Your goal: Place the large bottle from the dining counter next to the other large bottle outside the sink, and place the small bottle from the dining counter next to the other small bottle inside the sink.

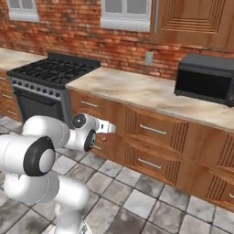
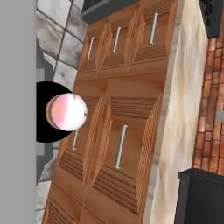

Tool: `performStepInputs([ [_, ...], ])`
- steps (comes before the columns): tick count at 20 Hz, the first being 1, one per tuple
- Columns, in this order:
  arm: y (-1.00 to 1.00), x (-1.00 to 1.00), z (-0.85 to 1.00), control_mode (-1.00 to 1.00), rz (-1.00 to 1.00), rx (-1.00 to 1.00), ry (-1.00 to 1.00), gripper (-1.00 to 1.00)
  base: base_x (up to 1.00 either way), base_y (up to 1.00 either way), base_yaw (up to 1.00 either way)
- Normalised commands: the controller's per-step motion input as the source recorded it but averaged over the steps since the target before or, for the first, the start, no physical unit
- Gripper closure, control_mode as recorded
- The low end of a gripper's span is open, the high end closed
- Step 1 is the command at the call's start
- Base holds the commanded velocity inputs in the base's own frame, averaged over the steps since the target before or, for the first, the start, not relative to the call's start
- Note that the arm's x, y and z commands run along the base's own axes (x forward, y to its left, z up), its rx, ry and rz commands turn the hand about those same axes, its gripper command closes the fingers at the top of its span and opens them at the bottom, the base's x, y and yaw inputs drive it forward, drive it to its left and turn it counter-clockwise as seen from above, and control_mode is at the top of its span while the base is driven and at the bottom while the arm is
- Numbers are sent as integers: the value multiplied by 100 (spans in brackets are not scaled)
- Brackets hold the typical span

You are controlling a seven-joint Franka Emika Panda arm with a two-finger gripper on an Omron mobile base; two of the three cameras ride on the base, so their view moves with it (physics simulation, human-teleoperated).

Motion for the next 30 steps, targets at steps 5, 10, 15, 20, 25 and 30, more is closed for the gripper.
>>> performStepInputs([
  [5, 0, 0, 0, 100, 0, 0, 0, 100, 52, 50, 26],
  [10, 0, 0, 0, 100, 0, 0, 0, 100, 43, 50, 33],
  [15, 0, 0, 0, 100, 0, 0, 0, 100, 62, 45, 27],
  [20, 0, 0, 0, 100, 0, 0, 0, 100, 78, 38, 21],
  [25, 0, 0, 0, 100, 0, 0, 0, 100, 44, 29, 37],
  [30, 0, 0, 0, 100, 0, 0, 0, 100, 38, 14, 40],
])
